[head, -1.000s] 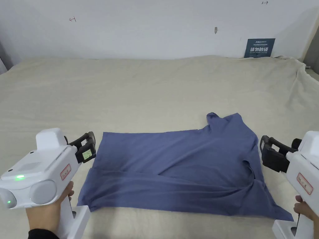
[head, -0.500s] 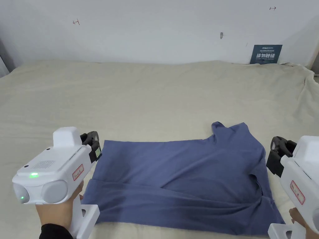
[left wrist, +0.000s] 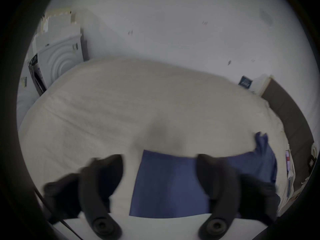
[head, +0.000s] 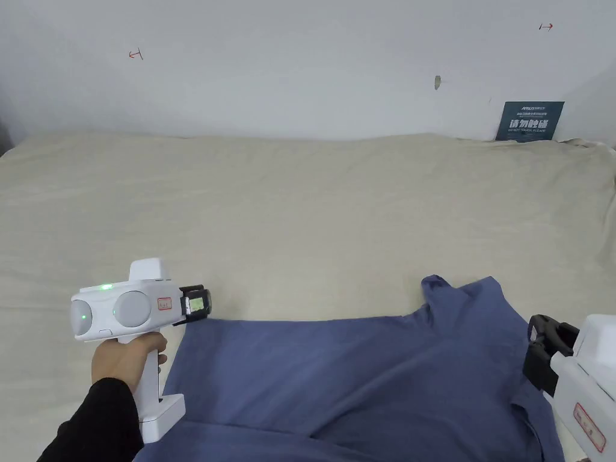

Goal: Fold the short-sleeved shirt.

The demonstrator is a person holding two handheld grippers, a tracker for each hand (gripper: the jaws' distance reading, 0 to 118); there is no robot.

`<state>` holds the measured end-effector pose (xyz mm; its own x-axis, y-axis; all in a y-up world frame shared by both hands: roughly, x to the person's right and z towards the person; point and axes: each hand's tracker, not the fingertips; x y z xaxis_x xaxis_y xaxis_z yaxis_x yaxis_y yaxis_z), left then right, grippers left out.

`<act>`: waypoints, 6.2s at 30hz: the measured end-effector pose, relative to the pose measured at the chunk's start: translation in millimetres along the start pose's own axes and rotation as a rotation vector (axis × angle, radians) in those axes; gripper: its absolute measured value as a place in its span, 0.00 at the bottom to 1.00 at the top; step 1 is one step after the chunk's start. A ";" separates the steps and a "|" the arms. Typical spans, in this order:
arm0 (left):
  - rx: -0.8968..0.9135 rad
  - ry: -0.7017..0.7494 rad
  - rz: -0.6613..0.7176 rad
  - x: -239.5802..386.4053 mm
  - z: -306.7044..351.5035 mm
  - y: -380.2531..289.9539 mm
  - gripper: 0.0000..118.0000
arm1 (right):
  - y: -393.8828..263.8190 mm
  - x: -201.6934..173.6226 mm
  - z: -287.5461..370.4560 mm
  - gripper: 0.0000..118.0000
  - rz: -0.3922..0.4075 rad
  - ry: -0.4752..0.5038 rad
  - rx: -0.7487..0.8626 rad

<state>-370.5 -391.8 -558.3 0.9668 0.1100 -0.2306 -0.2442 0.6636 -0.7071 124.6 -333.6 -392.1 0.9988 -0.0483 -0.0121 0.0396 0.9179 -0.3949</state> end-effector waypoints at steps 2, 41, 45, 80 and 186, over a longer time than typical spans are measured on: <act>-0.053 0.013 -0.002 -2.0 -24.9 4.6 0.85 | -2.1 1.3 -11.1 0.00 0.001 -0.004 -0.014; 0.003 -0.154 -0.140 1.3 2.5 -5.8 0.01 | -34.5 89.5 -276.6 0.51 0.032 -0.152 -0.649; -0.012 -0.147 -0.138 -2.7 -3.5 -11.2 0.01 | -32.5 86.8 -257.9 0.12 -0.042 -0.116 -0.612; -0.067 -0.069 -0.057 -71.6 129.5 -175.8 0.01 | -98.9 94.9 90.0 0.02 -0.151 0.119 -0.385; -0.318 -0.413 0.121 -144.4 58.5 -160.4 0.52 | -31.0 -42.9 90.4 0.00 0.075 -0.080 0.007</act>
<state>-466.5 -470.8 -372.5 0.8637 0.4965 -0.0863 -0.3048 0.3785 -0.8740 83.2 -324.4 -296.3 0.9981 0.0518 0.0325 -0.0352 0.9206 -0.3888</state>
